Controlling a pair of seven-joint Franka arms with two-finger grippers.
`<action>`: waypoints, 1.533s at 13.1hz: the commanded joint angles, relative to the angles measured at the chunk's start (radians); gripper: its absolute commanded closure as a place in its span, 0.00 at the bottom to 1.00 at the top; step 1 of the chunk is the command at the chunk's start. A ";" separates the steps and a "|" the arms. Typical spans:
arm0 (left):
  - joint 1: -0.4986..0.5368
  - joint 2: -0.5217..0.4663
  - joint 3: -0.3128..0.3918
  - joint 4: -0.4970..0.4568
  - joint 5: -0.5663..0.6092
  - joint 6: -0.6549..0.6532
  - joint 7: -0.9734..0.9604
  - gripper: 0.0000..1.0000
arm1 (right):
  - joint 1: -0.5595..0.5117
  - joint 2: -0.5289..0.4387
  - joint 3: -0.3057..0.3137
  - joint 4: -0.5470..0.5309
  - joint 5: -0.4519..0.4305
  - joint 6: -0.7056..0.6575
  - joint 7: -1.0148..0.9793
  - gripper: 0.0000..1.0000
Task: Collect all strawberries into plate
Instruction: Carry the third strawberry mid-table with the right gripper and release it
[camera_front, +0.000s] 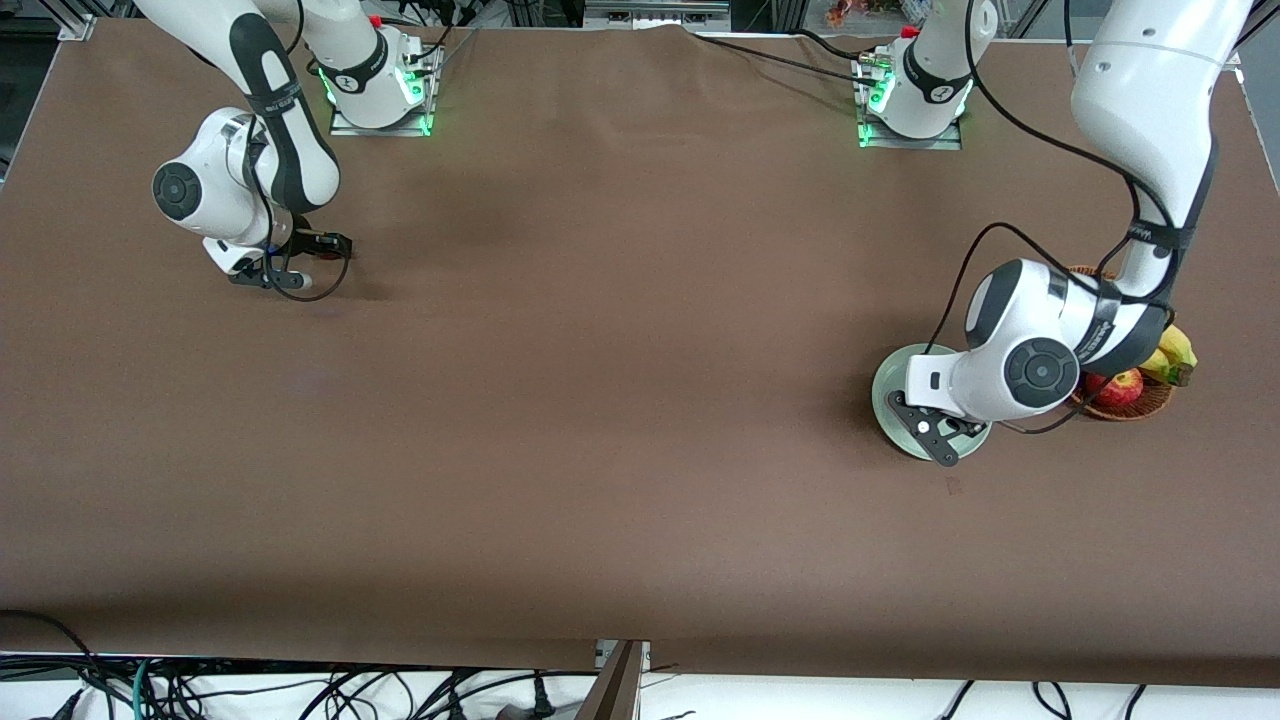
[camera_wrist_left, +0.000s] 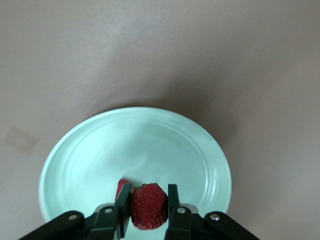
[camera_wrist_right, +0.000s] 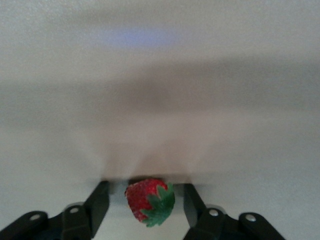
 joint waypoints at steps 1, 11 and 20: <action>0.004 0.024 -0.015 -0.011 0.017 0.025 0.025 0.84 | -0.001 0.014 0.006 -0.001 0.041 0.013 -0.041 0.62; 0.012 -0.097 -0.018 0.041 -0.053 -0.144 -0.001 0.00 | 0.037 -0.021 0.105 0.388 0.046 -0.287 0.132 0.81; 0.015 -0.164 -0.021 0.136 -0.186 -0.331 -0.386 0.00 | 0.104 0.512 0.476 1.308 0.174 -0.430 1.026 0.80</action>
